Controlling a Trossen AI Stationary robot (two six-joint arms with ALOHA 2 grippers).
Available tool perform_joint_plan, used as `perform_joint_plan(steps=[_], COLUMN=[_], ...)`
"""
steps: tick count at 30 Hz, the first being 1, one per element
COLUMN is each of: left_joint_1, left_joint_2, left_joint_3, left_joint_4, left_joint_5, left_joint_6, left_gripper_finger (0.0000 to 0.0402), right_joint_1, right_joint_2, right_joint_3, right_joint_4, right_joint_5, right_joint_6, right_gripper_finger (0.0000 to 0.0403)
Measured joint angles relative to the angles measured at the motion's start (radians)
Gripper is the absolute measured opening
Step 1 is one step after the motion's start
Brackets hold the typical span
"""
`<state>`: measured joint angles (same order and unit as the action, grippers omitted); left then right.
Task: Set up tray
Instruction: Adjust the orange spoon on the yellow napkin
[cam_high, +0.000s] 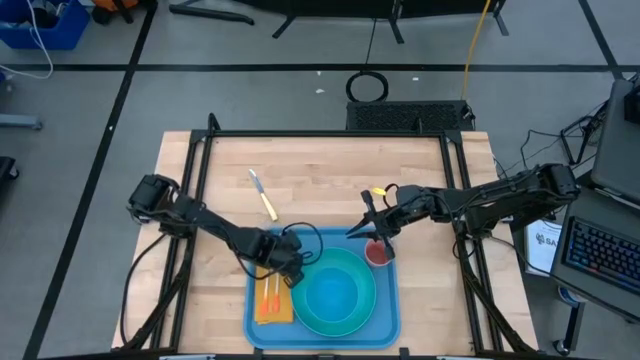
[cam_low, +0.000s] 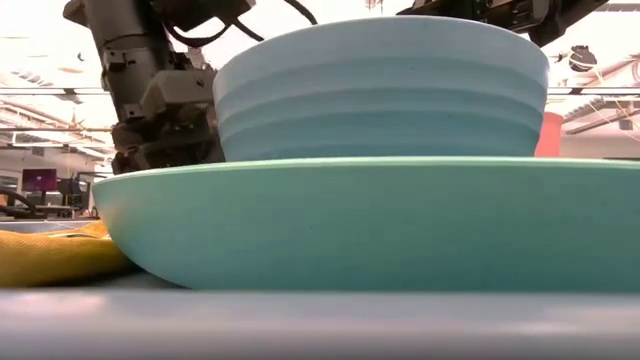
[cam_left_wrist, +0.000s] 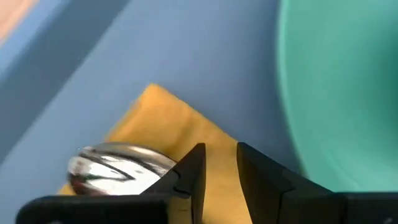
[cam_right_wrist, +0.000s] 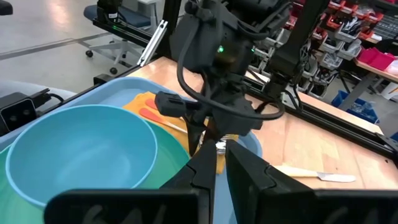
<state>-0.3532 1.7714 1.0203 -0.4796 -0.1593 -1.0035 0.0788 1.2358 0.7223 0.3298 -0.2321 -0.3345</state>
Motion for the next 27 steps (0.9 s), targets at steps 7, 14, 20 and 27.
perform_joint_plan(steps=[7, 14, 20, 27], left_joint_1=[-0.032, -0.064, -0.083, -0.097], left_joint_2=[0.0, -0.001, -0.001, -0.001], left_joint_3=[0.0, 0.0, 0.0, 0.0], left_joint_4=[0.028, 0.029, 0.028, 0.021], left_joint_5=[0.002, 0.053, 0.081, 0.107], left_joint_6=[-0.019, -0.065, -0.084, -0.118], left_gripper_finger=[0.0092, 0.0092, 0.0092, 0.0092], right_joint_1=[0.0, 0.0, 0.0, 0.0], right_joint_2=[0.0, 0.0, 0.0, 0.0], right_joint_3=[0.0, 0.0, 0.0, 0.0], right_joint_4=[0.0, 0.0, 0.0, 0.0], right_joint_5=[0.0, 0.0, 0.0, 0.0], right_joint_6=[0.0, 0.0, 0.001, 0.001], right_gripper_finger=[0.0029, 0.0029, 0.0029, 0.0029])
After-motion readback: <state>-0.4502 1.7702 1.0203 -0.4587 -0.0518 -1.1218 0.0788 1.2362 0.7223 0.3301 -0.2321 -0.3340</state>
